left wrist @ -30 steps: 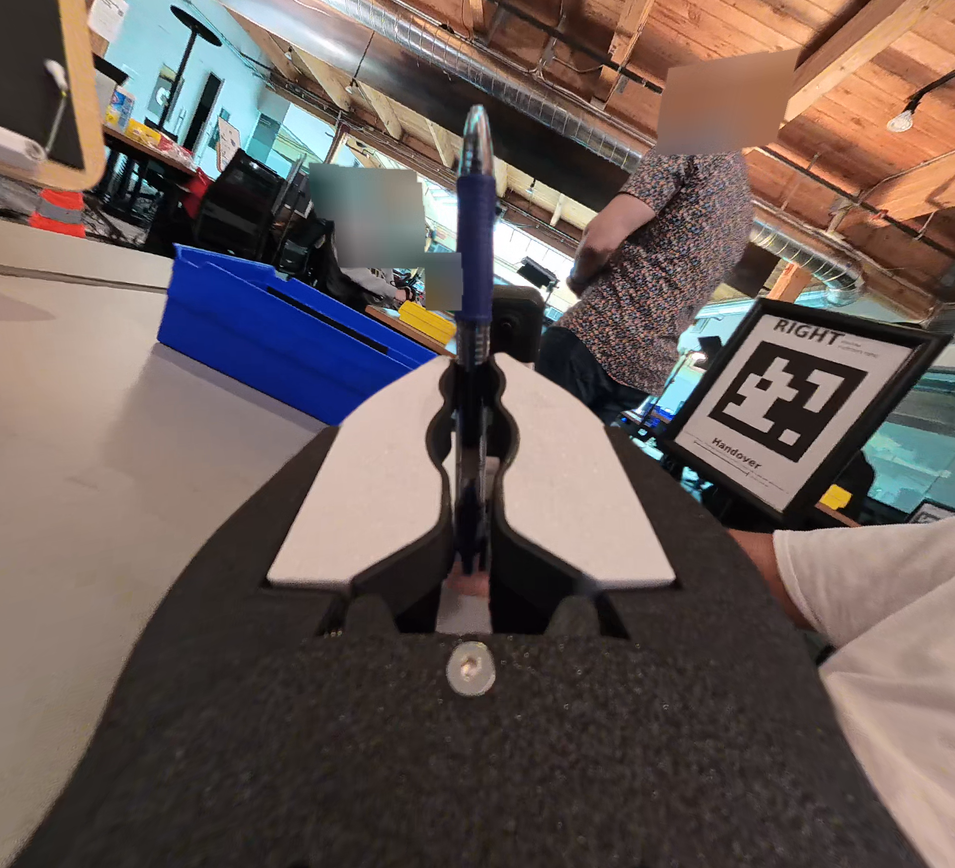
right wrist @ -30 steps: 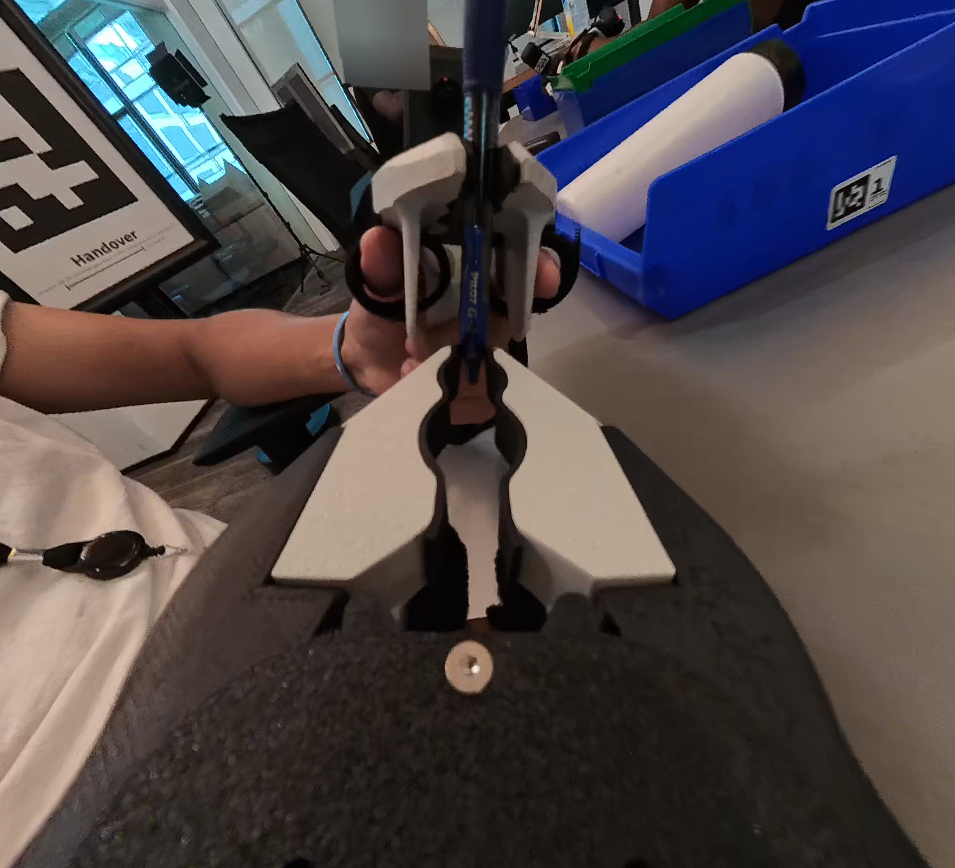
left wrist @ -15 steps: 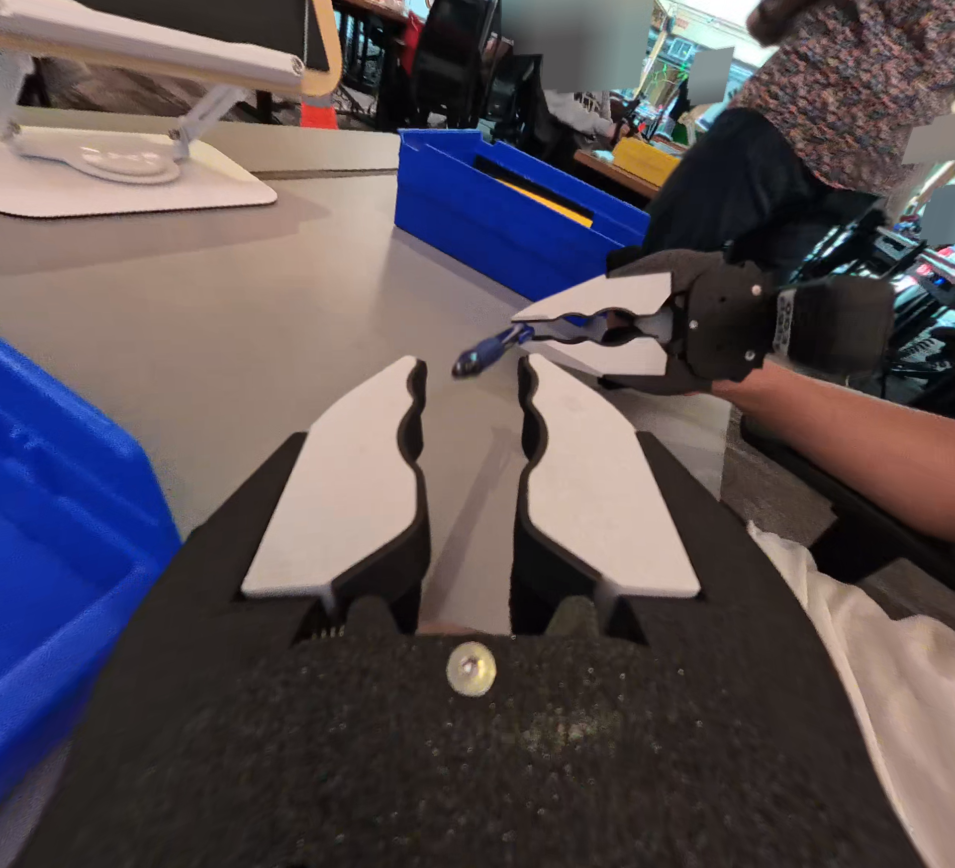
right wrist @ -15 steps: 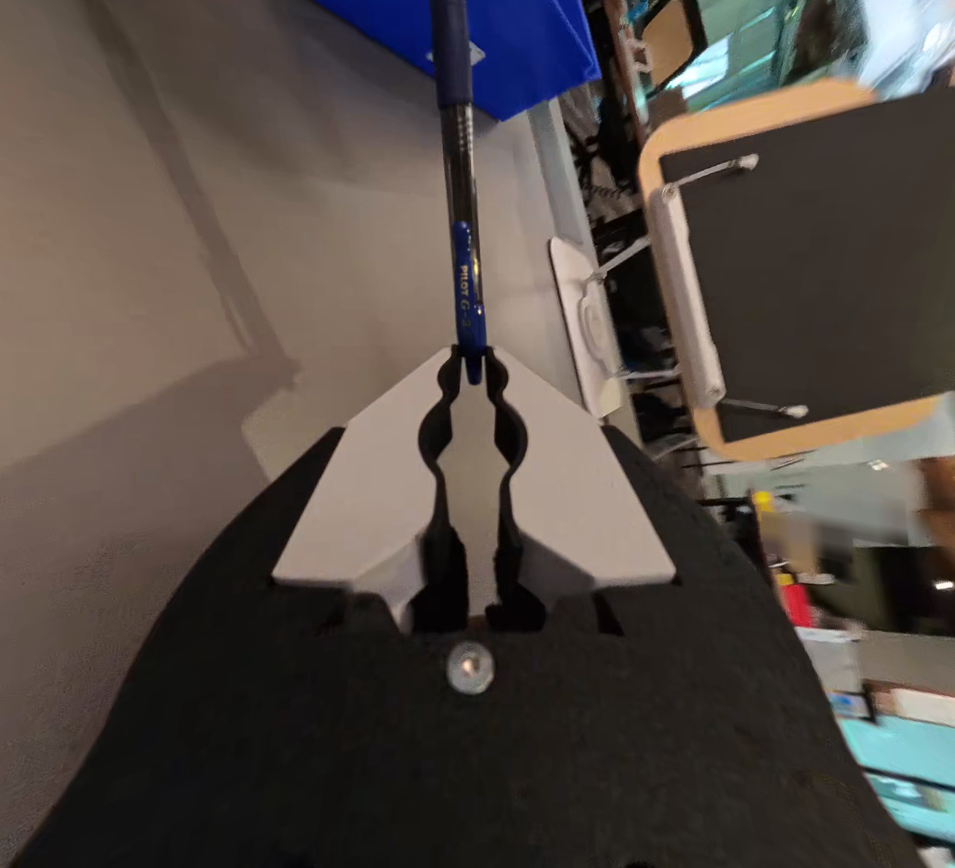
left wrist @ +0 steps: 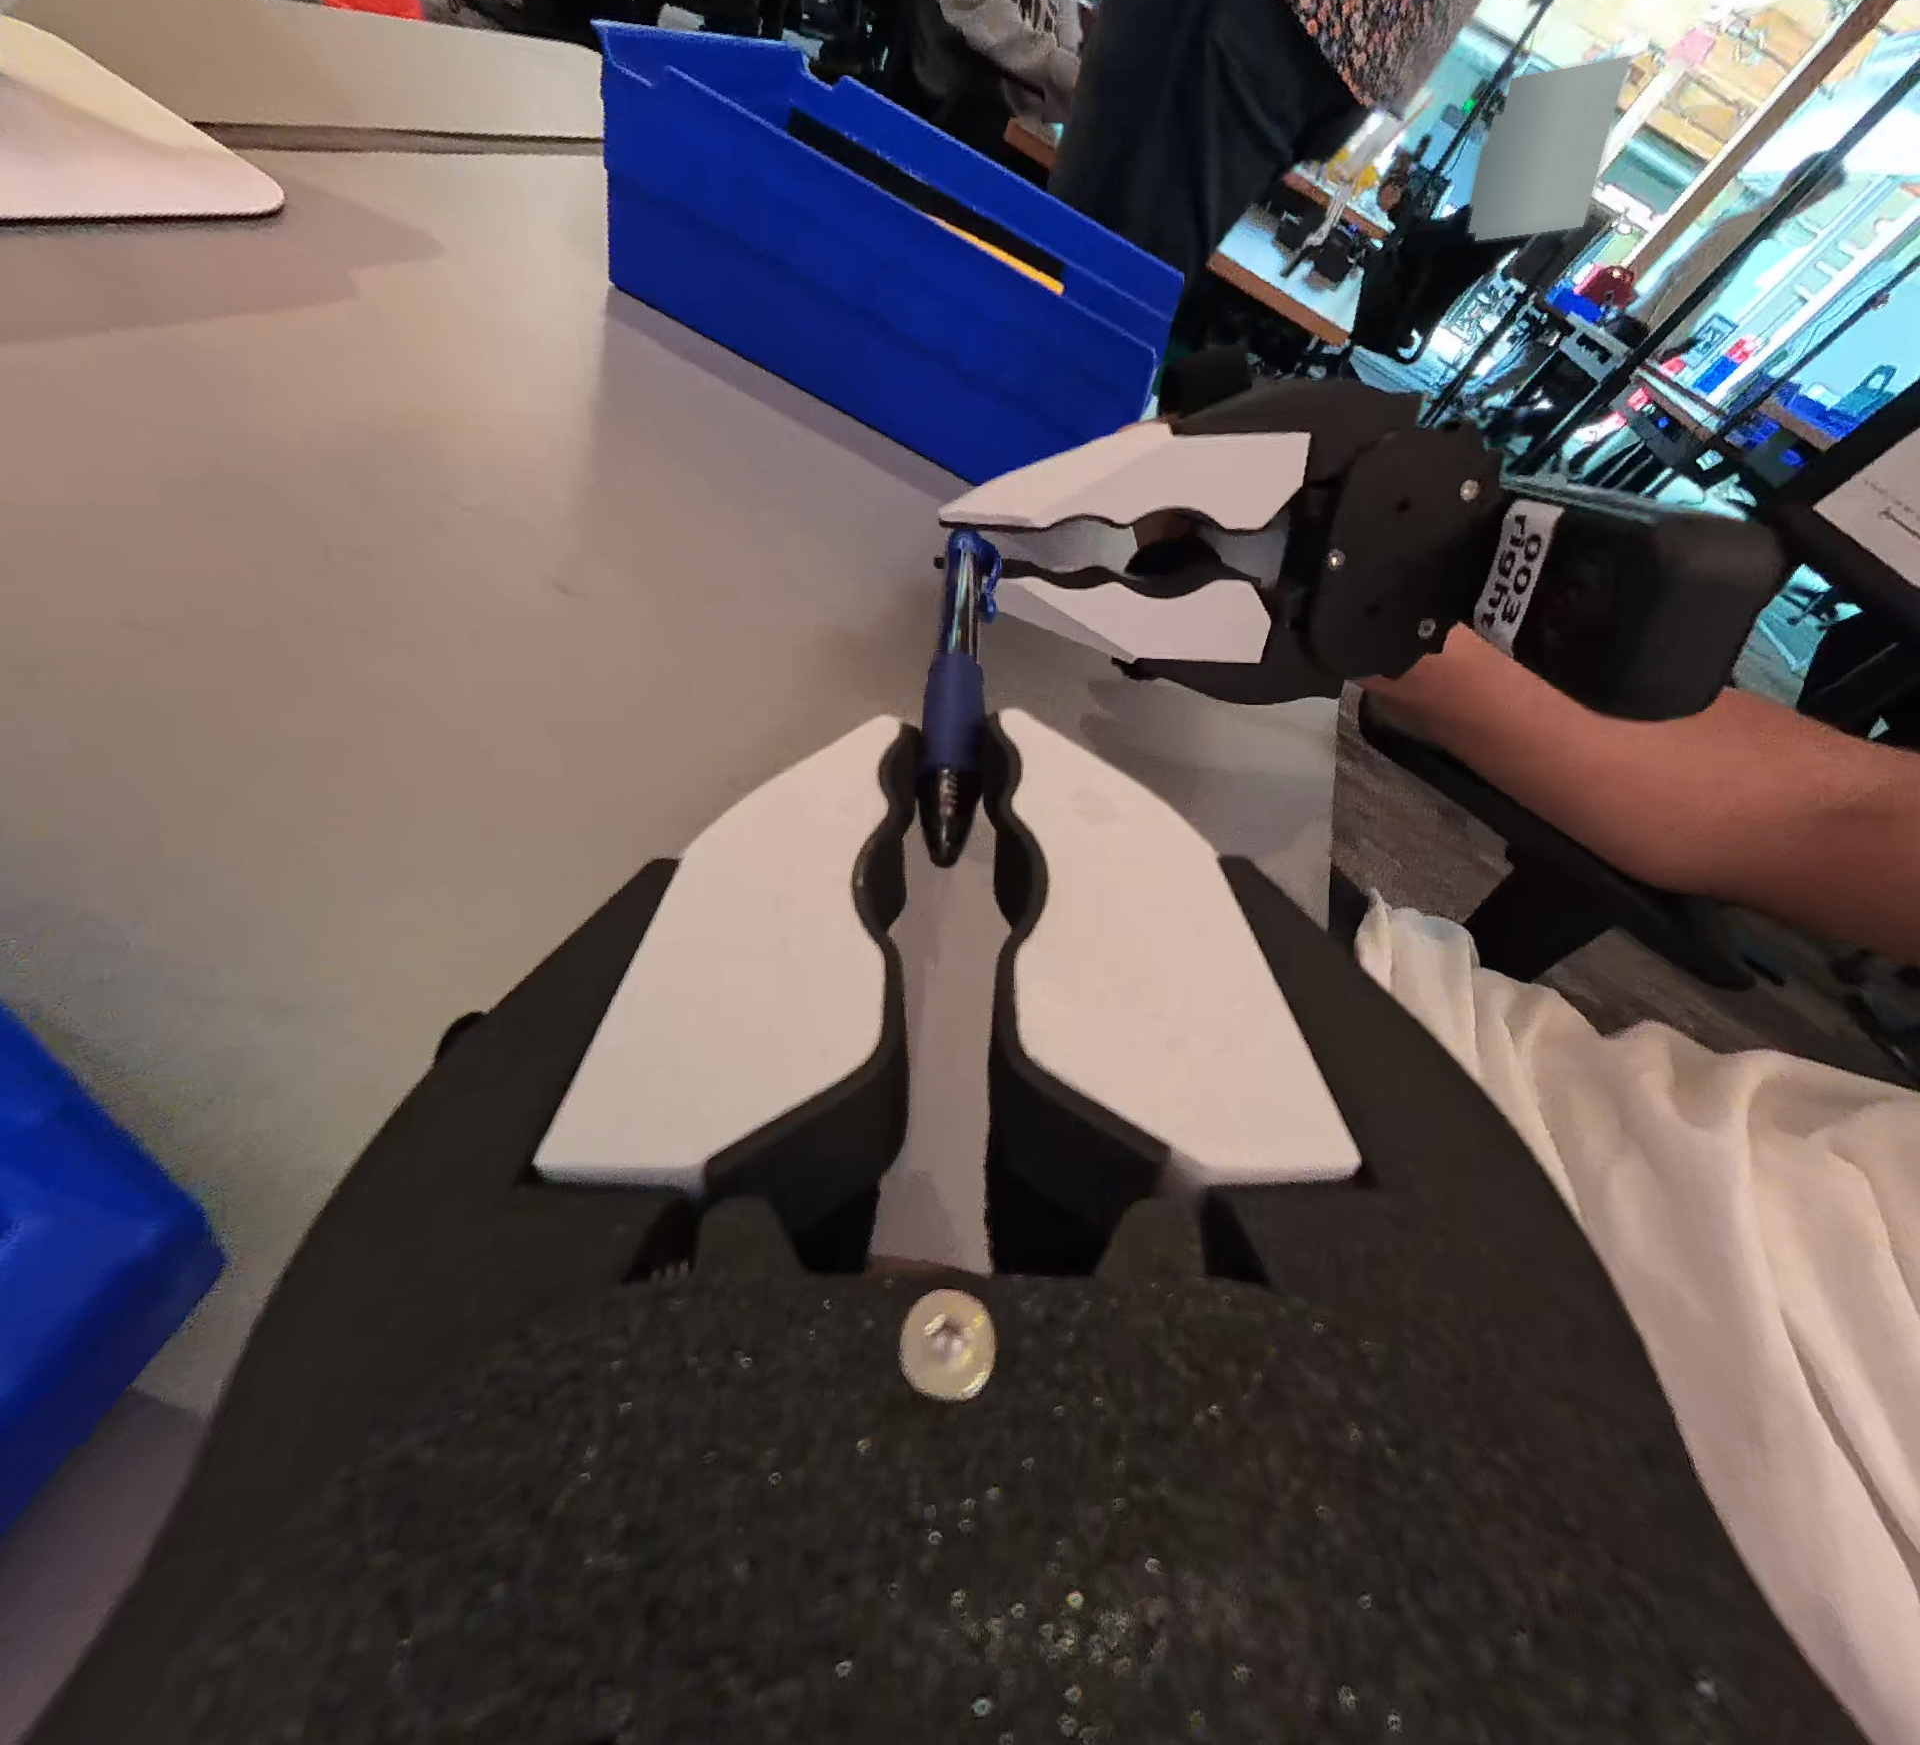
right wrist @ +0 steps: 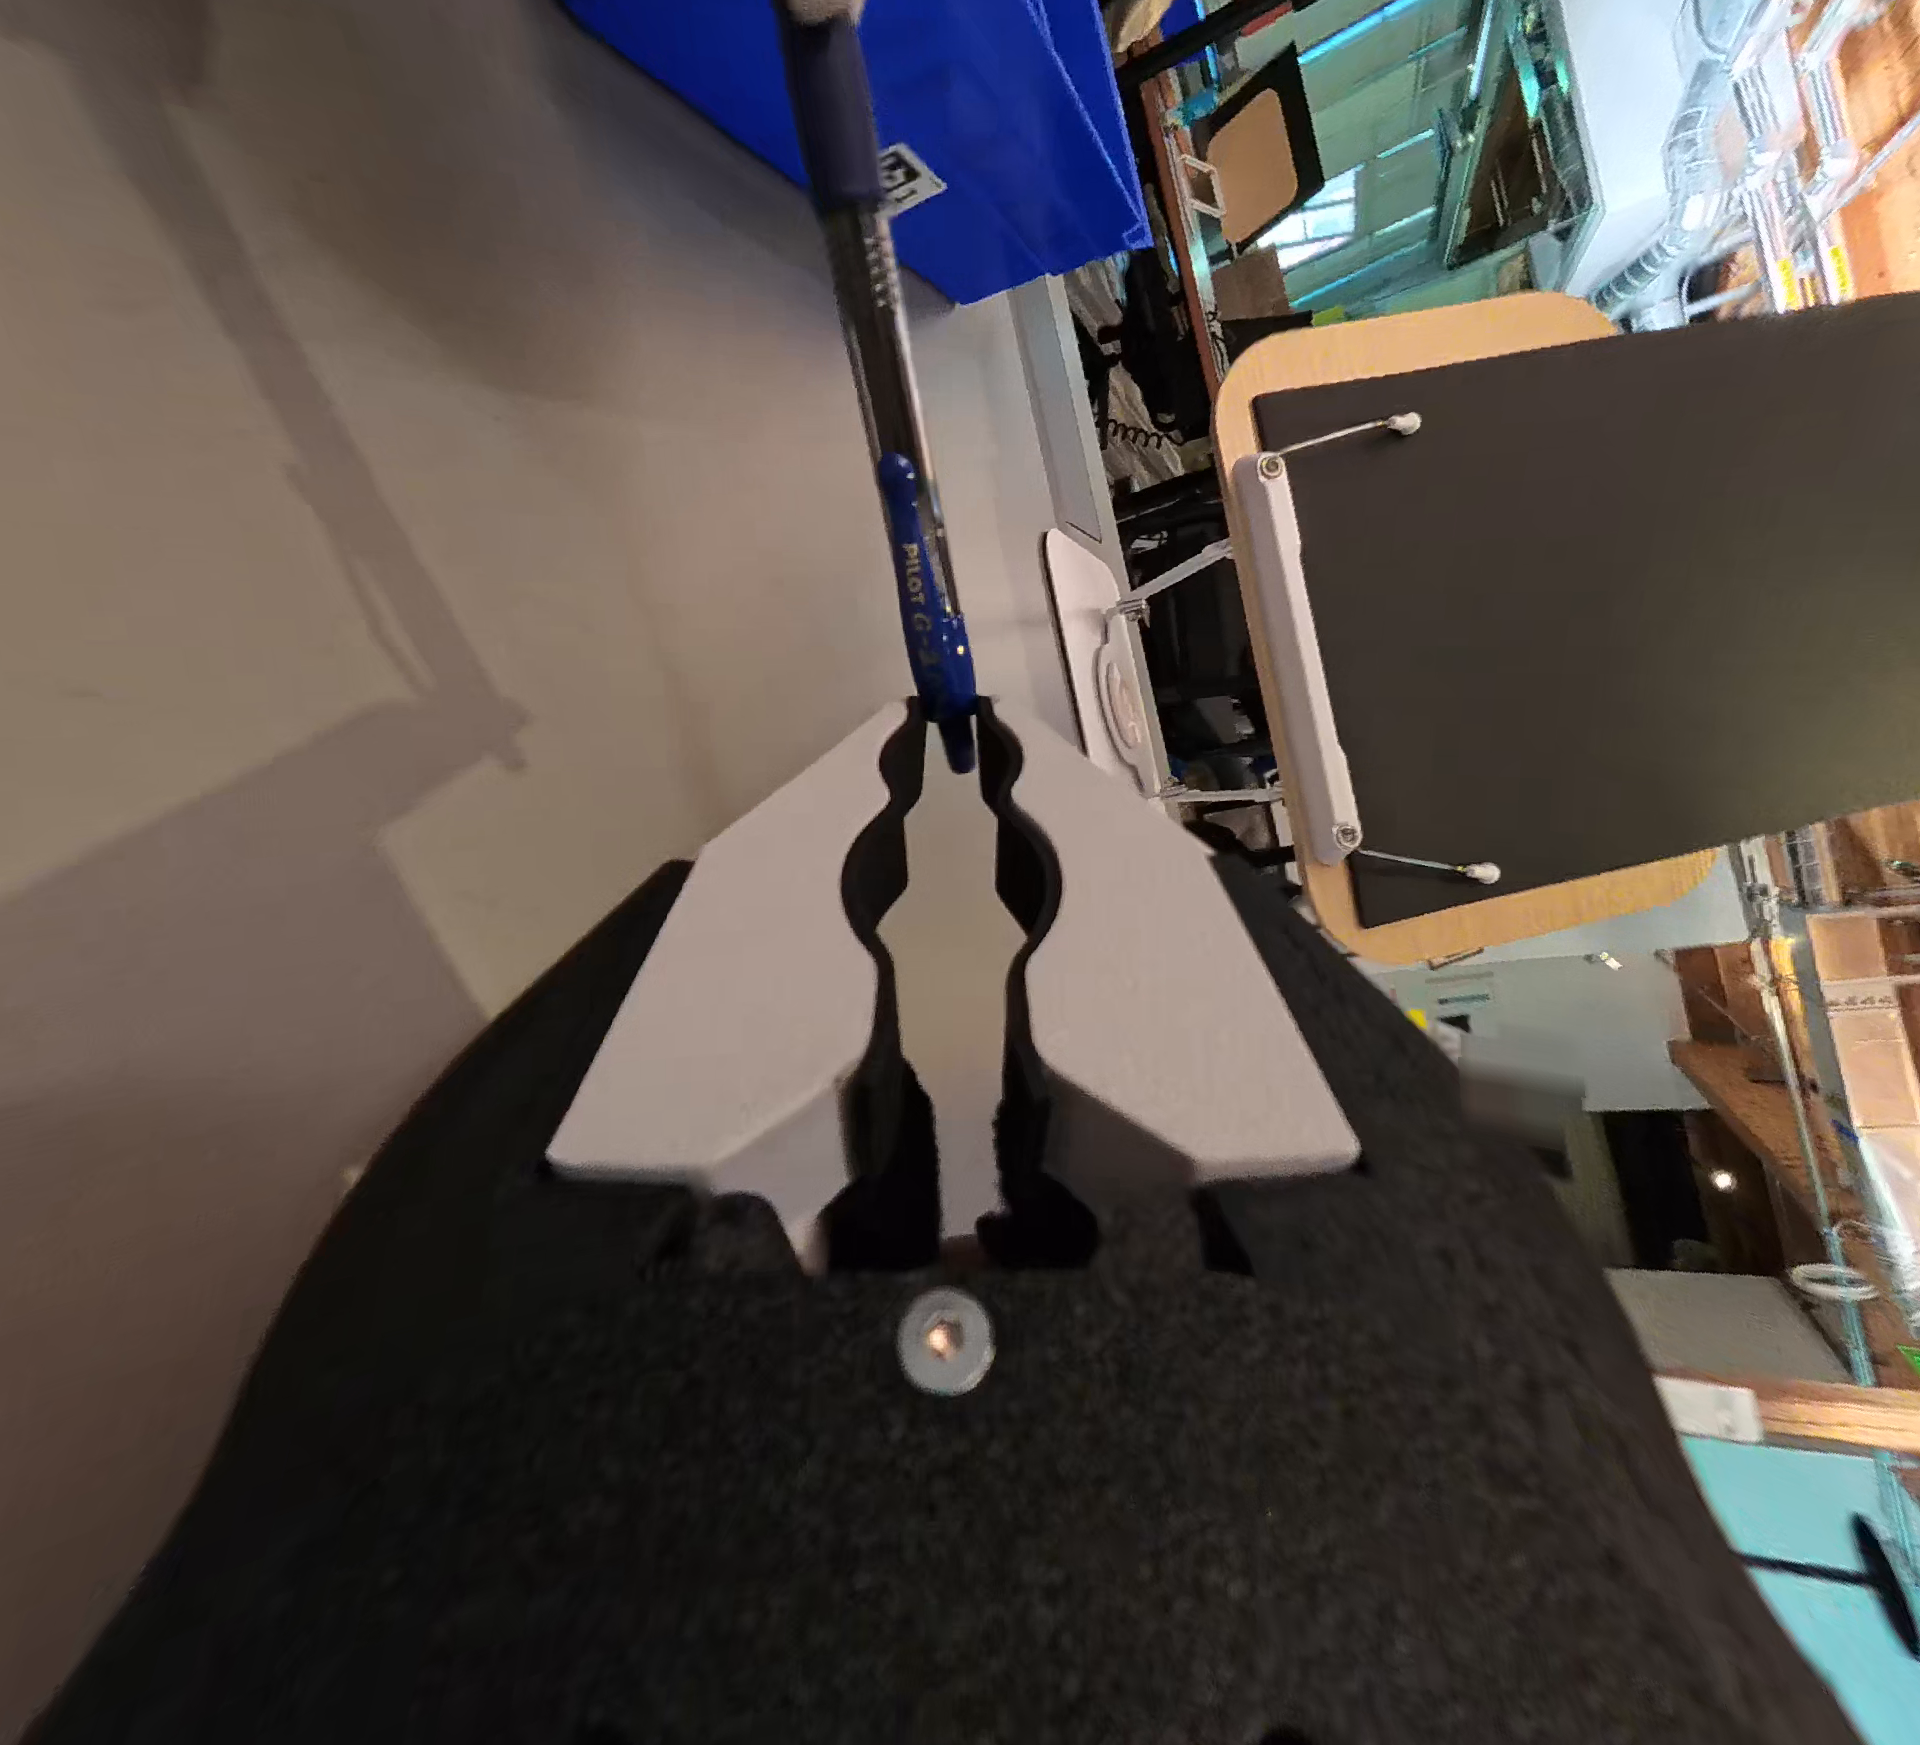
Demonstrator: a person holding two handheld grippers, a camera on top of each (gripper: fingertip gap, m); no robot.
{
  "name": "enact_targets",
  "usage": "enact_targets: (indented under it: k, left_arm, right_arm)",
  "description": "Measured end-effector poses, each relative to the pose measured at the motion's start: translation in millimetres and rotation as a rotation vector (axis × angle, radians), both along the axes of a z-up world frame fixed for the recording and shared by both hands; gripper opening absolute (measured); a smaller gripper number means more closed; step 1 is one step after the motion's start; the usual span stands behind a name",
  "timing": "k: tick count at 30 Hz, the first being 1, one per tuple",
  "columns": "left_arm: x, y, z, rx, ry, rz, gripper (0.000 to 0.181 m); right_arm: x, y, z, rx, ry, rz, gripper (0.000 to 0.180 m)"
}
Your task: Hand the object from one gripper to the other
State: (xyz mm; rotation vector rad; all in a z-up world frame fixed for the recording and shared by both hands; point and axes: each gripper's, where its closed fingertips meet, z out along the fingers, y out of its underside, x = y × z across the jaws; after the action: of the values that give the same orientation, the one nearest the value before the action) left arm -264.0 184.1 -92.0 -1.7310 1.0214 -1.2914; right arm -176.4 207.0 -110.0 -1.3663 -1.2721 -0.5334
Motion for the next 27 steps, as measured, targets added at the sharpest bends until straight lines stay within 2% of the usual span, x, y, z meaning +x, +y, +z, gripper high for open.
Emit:
enact_targets:
  k: [4, 7, 9, 10, 12, 15, 17, 18, 23, 27]
  left_arm:
    - [0.0, 2.7, 7.8, -0.052, -0.047, 0.02, 0.011]
    - [-6.4, 8.7, 22.6, -0.144, -0.173, 0.029, 0.011]
    - [-14.4, 12.5, 37.5, -0.219, -0.305, 0.02, 0.011]
    - [-18.4, 13.3, 44.6, -0.249, -0.366, 0.008, 0.011]
    - [-22.8, 7.7, 56.6, -0.276, -0.454, -0.053, 0.011]
    - [-16.6, -8.7, 57.8, -0.211, -0.409, -0.136, 0.011]
    - [-10.3, -19.6, 56.6, -0.161, -0.365, -0.18, 0.011]
    - [-7.5, -22.6, 55.4, -0.147, -0.349, -0.186, 0.011]
    - [2.7, -26.6, 40.8, -0.157, -0.294, -0.19, 0.011]
    - [7.5, -25.1, 35.3, -0.182, -0.285, -0.182, 0.011]
  right_arm:
    - [0.0, 1.4, 8.0, 0.033, 0.195, -0.013, 0.016]
    - [-1.7, -1.2, 13.1, -0.171, 0.45, 0.025, 0.057]
    - [5.5, -0.2, 32.3, -0.255, 0.692, 0.057, 0.062]
    - [7.1, -2.5, 39.4, -0.33, 0.81, 0.098, 0.06]
    - [-0.9, -17.0, 44.9, -0.611, 1.039, 0.247, 0.057]
    - [-13.3, -47.1, 59.1, -1.037, 1.287, 0.517, 0.057]
    - [-15.2, -54.7, 60.6, -1.181, 1.309, 0.577, 0.056]
    - [-15.8, -56.0, 60.3, -1.196, 1.302, 0.583, 0.056]
    - [-20.2, -56.7, 62.6, -1.147, 1.291, 0.591, 0.045]
    - [-22.4, -55.4, 58.9, -1.099, 1.252, 0.571, 0.022]
